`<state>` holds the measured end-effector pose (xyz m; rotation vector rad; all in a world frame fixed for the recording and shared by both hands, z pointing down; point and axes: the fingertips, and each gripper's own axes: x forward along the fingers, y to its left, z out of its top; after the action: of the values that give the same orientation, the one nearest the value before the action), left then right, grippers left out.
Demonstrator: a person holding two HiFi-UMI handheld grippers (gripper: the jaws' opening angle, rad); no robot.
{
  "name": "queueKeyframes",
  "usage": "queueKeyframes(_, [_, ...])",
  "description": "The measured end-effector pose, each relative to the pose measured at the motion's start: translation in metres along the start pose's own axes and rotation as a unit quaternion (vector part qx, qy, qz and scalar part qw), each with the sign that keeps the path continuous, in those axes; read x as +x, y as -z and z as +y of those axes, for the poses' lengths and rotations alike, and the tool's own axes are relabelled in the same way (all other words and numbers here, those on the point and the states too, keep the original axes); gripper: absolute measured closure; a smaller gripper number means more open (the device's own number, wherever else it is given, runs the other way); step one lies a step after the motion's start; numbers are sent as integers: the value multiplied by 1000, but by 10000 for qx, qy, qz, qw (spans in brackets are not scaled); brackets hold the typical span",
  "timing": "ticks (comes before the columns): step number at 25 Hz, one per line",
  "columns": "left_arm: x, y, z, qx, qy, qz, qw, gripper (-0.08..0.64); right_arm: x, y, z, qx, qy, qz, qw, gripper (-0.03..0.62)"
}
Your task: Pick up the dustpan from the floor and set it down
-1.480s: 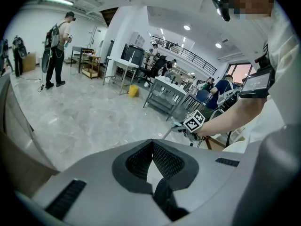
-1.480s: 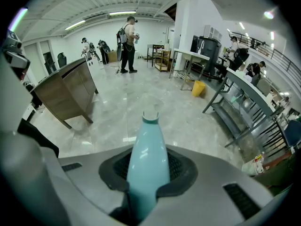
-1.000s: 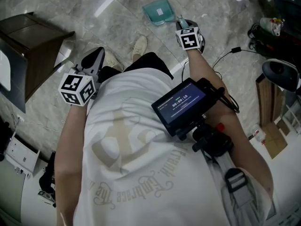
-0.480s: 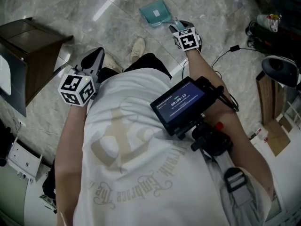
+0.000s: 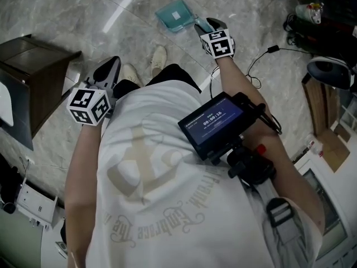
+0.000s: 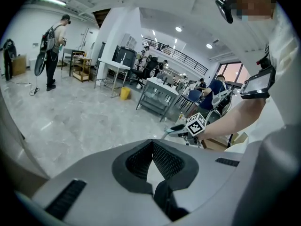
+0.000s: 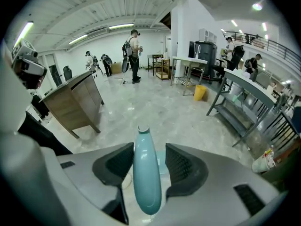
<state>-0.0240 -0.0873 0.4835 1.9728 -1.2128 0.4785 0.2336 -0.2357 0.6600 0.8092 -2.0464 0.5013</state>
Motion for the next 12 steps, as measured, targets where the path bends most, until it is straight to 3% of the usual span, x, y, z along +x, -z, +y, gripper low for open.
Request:
queueKeyframes(5, [14,-7,8,80,197,9,9998,549,-13,-22,-12,82,259,-359,9990,406])
queueKeyframes(12, [30,-22,25,188,397,-57,9990,549,-39,-54,-12,116,506,-895,9946,544])
